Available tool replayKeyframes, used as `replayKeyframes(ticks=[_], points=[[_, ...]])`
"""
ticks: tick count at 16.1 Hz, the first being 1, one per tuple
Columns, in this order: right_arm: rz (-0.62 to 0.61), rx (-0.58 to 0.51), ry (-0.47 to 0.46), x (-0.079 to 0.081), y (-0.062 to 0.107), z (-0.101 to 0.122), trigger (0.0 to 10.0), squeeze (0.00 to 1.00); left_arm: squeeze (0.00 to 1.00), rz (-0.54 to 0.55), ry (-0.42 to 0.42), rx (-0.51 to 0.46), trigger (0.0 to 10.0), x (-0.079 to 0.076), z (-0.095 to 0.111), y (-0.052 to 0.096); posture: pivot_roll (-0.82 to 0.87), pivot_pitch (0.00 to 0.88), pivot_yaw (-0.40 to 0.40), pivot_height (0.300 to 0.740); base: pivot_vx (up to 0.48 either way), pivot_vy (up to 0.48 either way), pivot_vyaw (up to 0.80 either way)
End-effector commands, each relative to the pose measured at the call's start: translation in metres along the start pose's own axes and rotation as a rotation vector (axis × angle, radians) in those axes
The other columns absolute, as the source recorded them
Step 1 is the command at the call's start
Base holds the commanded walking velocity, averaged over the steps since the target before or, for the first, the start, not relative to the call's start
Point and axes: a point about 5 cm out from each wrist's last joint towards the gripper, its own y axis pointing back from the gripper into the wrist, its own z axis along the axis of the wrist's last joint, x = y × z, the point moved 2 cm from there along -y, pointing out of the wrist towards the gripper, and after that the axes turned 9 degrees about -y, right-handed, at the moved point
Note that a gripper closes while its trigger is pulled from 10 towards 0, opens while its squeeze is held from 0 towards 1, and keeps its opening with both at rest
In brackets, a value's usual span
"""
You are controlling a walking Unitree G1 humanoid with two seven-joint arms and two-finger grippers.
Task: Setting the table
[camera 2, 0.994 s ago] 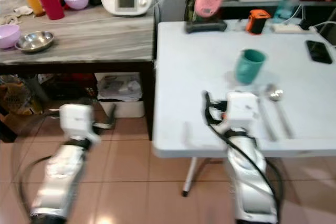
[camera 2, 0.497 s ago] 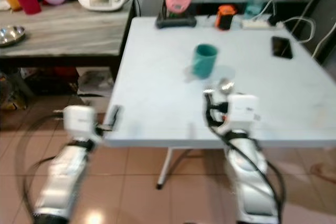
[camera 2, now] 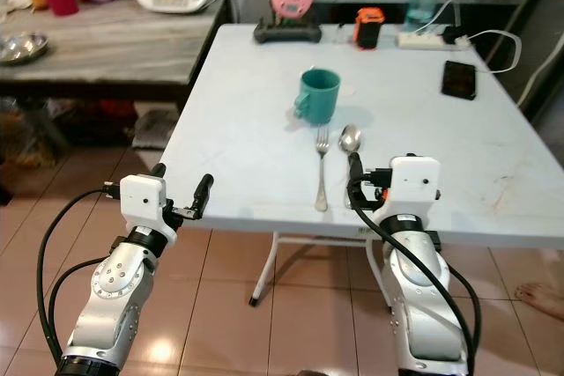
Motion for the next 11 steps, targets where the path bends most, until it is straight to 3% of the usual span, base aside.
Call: replayKeyframes(ticks=[1, 3, 11], points=[[0.020, -0.018, -0.002, 0.0049, -0.0017, 0.0047, 10.0, 0.00, 0.00, -0.008, -0.009, -0.009, 10.0, 0.0024, 0.0022, -0.0010, -0.27, 0.085, 0.027, 0.740, 0.000, 0.000, 0.00], [0.021, -0.016, -0.003, 0.0052, -0.0010, 0.0034, 10.0, 0.00, 0.00, -0.015, 0.002, -0.011, 10.0, 0.0010, 0.0020, -0.0007, -0.27, 0.085, 0.027, 0.740, 0.000, 0.000, 0.00], [0.027, -0.011, -0.006, 0.0072, 0.0004, 0.0012, 10.0, 0.00, 0.00, -0.048, 0.011, -0.015, 10.0, -0.0031, 0.0026, -0.0005, -0.27, 0.084, 0.035, 0.740, 0.295, 0.000, 0.00]])
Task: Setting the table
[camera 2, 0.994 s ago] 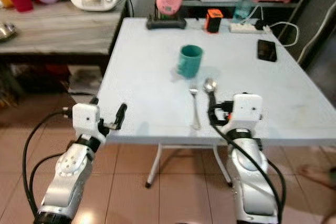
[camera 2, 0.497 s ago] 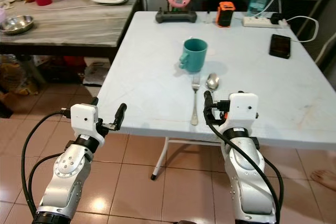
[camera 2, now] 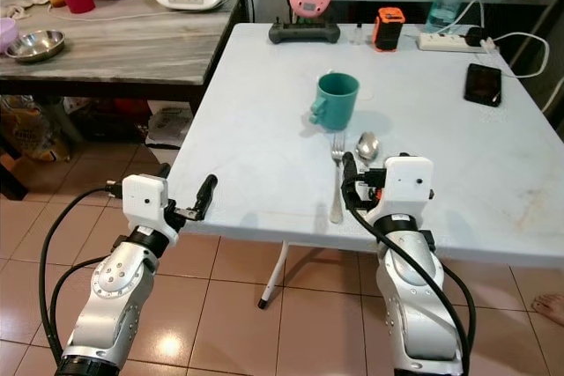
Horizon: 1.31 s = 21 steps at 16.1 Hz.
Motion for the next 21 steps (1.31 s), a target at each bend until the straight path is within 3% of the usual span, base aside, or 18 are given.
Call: replayKeyframes(ticks=[1, 5, 13, 18, 21], points=[[0.015, -0.008, -0.002, 0.003, 0.001, 0.001, 10.0, 0.00, 0.00, -0.007, 0.001, -0.004, 10.0, 0.000, 0.001, 0.000, -0.27, 0.084, 0.035, 0.740, 0.334, 0.000, 0.00], [0.015, -0.006, -0.001, 0.003, 0.001, 0.001, 10.0, 0.00, 0.00, -0.015, 0.005, -0.003, 10.0, -0.001, 0.001, 0.000, -0.27, 0.085, 0.036, 0.740, 0.313, 0.000, 0.00], [0.017, 0.012, -0.001, 0.005, 0.004, -0.005, 10.0, 0.00, 0.00, -0.028, -0.010, 0.023, 10.0, 0.002, -0.006, 0.006, -0.27, 0.096, 0.039, 0.740, 0.000, 0.000, 0.00], [0.014, 0.045, -0.016, 0.010, 0.004, -0.014, 10.0, 0.00, 0.00, -0.133, -0.030, 0.039, 10.0, -0.001, -0.017, 0.019, -0.27, 0.104, 0.045, 0.740, 0.000, 0.000, 0.00], [0.009, 0.045, -0.023, 0.011, 0.003, -0.014, 10.0, 0.00, 0.00, -0.161, -0.040, 0.033, 10.0, 0.000, -0.015, 0.020, -0.26, 0.112, 0.050, 0.740, 0.000, 0.000, 0.00]])
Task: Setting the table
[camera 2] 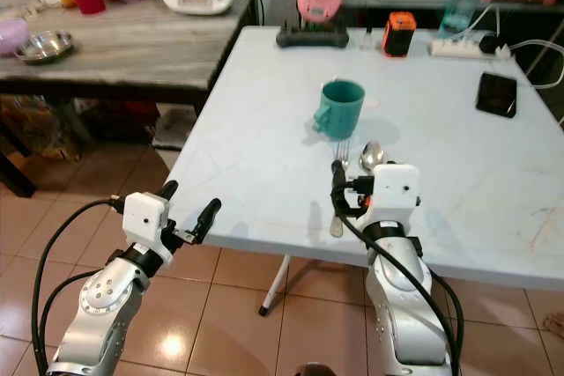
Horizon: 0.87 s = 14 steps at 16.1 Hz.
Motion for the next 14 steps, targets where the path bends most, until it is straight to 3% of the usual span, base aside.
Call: replayKeyframes(ticks=[1, 7, 14], points=[[-0.014, 0.009, 0.000, 0.000, -0.002, -0.002, 10.0, 0.00, 0.00, -0.011, -0.014, -0.006, 10.0, 0.003, 0.002, 0.001, -0.26, 0.112, 0.050, 0.740, 0.000, 0.000, 0.00], [-0.027, 0.038, -0.041, 0.003, -0.018, -0.006, 10.0, 0.00, 0.00, -0.072, -0.021, -0.015, 10.0, 0.000, 0.002, 0.002, -0.26, 0.128, 0.056, 0.740, 0.000, 0.000, 0.00], [-0.040, 0.154, -0.136, 0.014, -0.031, -0.027, 10.0, 0.00, 0.00, -0.270, -0.001, -0.070, 10.0, -0.018, 0.013, 0.004, -0.24, 0.134, 0.065, 0.740, 0.000, 0.000, 0.00]])
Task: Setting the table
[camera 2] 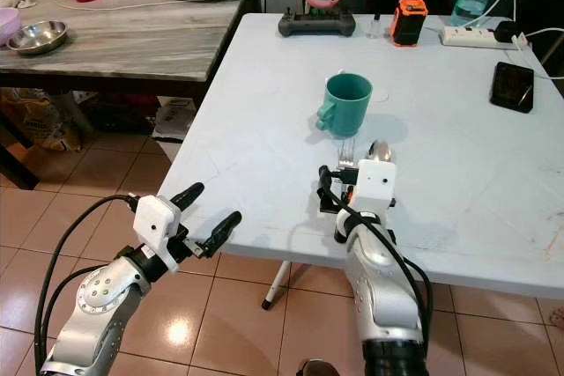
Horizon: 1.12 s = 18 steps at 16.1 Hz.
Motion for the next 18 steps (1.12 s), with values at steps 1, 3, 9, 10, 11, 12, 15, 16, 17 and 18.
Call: replayKeyframes(ticks=[1, 3, 9, 10, 11, 12, 15, 16, 17, 18], points=[[0.011, 0.000, -0.008, 0.005, -0.005, 0.004, 10.0, 0.00, 0.00, -0.029, -0.020, 0.000, 10.0, 0.000, 0.002, 0.000, -0.24, 0.131, 0.068, 0.740, 0.000, 0.000, 0.00], [0.010, 0.008, -0.009, 0.006, -0.010, 0.005, 10.0, 0.00, 0.00, -0.034, -0.016, -0.002, 10.0, -0.001, 0.003, -0.001, -0.24, 0.130, 0.070, 0.740, 0.000, 0.000, 0.00], [0.012, 0.104, 0.009, 0.008, -0.008, -0.014, 10.0, 0.00, 0.00, -0.064, -0.008, -0.005, 10.0, -0.006, 0.003, -0.001, -0.24, 0.128, 0.061, 0.740, 0.000, 0.000, 0.00], [0.001, 0.121, 0.012, 0.005, -0.007, -0.018, 10.0, 0.00, 0.00, -0.065, -0.007, -0.005, 10.0, -0.006, 0.003, -0.001, -0.24, 0.127, 0.062, 0.740, 0.000, 0.000, 0.00], [-0.020, 0.141, 0.009, 0.002, -0.007, -0.022, 2.3, 0.00, 0.00, -0.079, -0.004, -0.010, 10.0, -0.008, 0.004, -0.002, -0.24, 0.126, 0.062, 0.740, 0.000, 0.000, 0.00], [-0.025, 0.159, -0.002, 0.000, -0.008, -0.024, 0.0, 0.00, 0.00, -0.116, -0.003, -0.017, 10.0, -0.010, 0.005, -0.003, -0.24, 0.126, 0.062, 0.740, 0.000, 0.000, 0.00], [-0.033, 0.212, 0.033, -0.003, -0.007, -0.029, 0.0, 0.00, 0.00, -0.163, 0.001, -0.027, 10.0, -0.014, 0.008, -0.003, -0.25, 0.128, 0.063, 0.740, 0.000, 0.000, 0.00], [-0.037, 0.240, 0.046, -0.005, -0.006, -0.034, 0.0, 0.00, 0.00, -0.168, 0.001, -0.029, 10.0, -0.015, 0.009, -0.003, -0.25, 0.128, 0.063, 0.740, 0.000, 0.000, 0.00], [-0.044, 0.256, 0.048, -0.007, -0.005, -0.037, 0.0, 0.00, 0.00, -0.169, -0.001, -0.028, 10.0, -0.015, 0.009, -0.003, -0.25, 0.129, 0.063, 0.740, 0.000, 0.000, 0.00], [-0.056, 0.274, 0.052, -0.011, -0.003, -0.040, 0.0, 0.00, 0.00, -0.169, -0.001, -0.027, 10.0, -0.015, 0.009, -0.002, -0.25, 0.130, 0.064, 0.740, 0.000, 0.000, 0.00]])
